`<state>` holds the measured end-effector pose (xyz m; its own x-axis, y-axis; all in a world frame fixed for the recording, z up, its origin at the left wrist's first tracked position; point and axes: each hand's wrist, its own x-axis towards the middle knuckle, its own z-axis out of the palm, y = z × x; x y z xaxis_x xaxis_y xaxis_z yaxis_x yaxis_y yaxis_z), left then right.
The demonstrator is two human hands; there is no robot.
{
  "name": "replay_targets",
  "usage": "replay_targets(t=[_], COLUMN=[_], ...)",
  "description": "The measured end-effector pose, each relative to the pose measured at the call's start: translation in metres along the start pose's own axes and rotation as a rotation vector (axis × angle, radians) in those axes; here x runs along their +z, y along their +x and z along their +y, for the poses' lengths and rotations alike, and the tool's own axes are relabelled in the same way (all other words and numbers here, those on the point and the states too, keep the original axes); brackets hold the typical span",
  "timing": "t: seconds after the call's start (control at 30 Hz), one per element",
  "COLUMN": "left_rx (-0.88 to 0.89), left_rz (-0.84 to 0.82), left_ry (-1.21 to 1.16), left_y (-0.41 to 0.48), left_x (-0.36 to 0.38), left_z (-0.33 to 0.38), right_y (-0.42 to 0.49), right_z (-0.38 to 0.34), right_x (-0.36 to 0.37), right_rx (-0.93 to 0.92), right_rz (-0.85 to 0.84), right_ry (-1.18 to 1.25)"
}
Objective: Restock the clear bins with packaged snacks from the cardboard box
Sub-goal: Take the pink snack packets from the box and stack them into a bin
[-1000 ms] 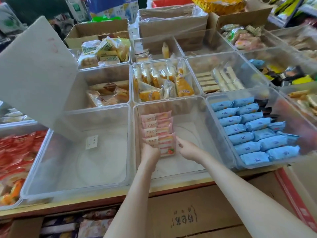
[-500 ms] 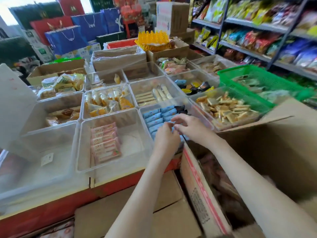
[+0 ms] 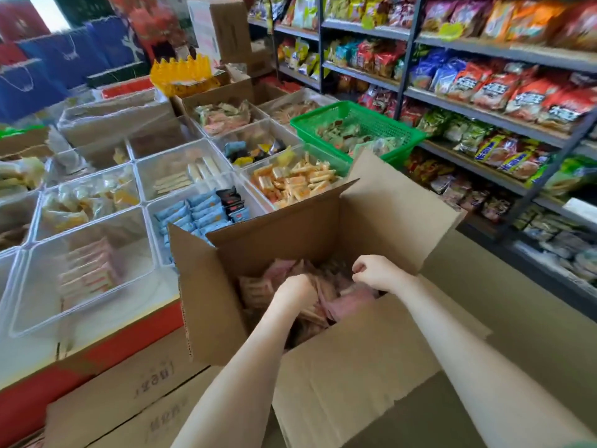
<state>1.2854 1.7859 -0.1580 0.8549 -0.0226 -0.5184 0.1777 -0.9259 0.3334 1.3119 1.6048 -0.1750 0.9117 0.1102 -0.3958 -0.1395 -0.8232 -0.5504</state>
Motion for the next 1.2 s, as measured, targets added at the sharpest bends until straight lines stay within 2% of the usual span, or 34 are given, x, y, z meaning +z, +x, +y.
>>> replay_targets(t=[0.1,0.23,0.5,0.67,0.77,0.87,1.03,1.1,1.2], left_rx=[-0.103,-0.108,-0.103,-0.145,-0.136,-0.092,0.013,0.078,0.137], left_rz=[0.013,-0.021,-0.085,-0.148,-0.148,-0.046,0.322,0.396,0.416], left_ry=[-0.075,-0.137,-0.277,-0.3,-0.382,-0.514,-0.892,-0.931,-0.913], left_y=[0.025,0.069,0.152,0.166,0.17,0.167,0.139,0.125,0.097], left_x=[0.02,0.04,0.071,0.074,0.076,0.076,0.054,0.044,0.027], left_z=[-0.004,-0.015,-0.032,-0.034,-0.025,-0.009,0.013,0.016,0.021], right_y=[0.021,0.069,0.171,0.193,0.191,0.183,0.154,0.136,0.1], right_z=[0.02,0.036,0.021,0.03,0.029,0.025,-0.013,-0.033,-0.057], right_x=[0.012,0.036,0.087,0.092,0.082,0.068,0.021,-0.004,-0.035], right_rx=[0.022,0.05,-0.196,-0.237,-0.329,-0.339,-0.385,-0.418,-0.454], right_rz=[-0.064,-0.163,-0.316,-0.314,-0.289,-0.197,-0.077,-0.008,0.126], right_ry=[0.002,0.04,-0.145,-0.255,-0.212,-0.065,0.141,0.158,0.185])
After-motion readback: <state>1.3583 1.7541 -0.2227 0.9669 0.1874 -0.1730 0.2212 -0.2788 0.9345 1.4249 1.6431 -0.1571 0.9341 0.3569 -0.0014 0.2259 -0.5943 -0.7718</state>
